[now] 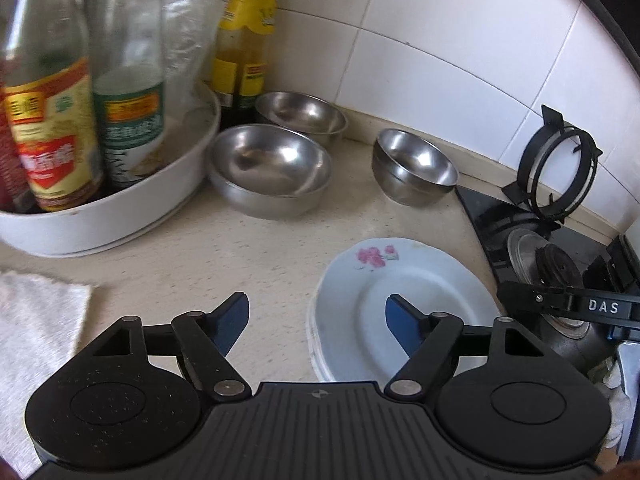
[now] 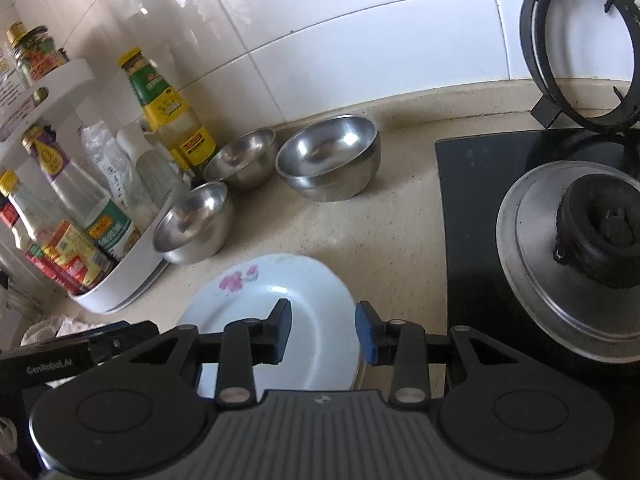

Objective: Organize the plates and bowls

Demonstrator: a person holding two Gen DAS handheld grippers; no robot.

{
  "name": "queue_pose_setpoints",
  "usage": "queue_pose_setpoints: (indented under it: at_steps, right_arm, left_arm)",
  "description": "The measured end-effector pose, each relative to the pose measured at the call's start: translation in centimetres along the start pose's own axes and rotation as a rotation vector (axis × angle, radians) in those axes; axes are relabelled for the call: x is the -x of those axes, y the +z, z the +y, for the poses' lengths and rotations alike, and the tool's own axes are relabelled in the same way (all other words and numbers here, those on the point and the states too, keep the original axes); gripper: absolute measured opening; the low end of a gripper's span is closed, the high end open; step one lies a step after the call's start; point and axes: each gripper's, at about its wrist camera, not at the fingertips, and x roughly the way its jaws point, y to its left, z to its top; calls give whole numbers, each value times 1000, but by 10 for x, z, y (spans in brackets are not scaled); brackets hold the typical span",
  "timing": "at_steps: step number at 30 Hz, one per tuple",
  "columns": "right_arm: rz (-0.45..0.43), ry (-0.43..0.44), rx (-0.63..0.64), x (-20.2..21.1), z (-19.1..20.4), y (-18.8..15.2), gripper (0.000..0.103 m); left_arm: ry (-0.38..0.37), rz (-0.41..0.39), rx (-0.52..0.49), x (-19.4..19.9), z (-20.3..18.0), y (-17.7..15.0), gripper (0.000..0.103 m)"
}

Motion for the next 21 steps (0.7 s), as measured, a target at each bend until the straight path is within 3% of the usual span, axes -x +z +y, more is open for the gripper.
queue_pose_setpoints:
  at_steps: [21]
  right_arm:
    - [63,59,62,4,29,-20,64]
  left_arm:
    - [96,15,59,28,20,-14,90]
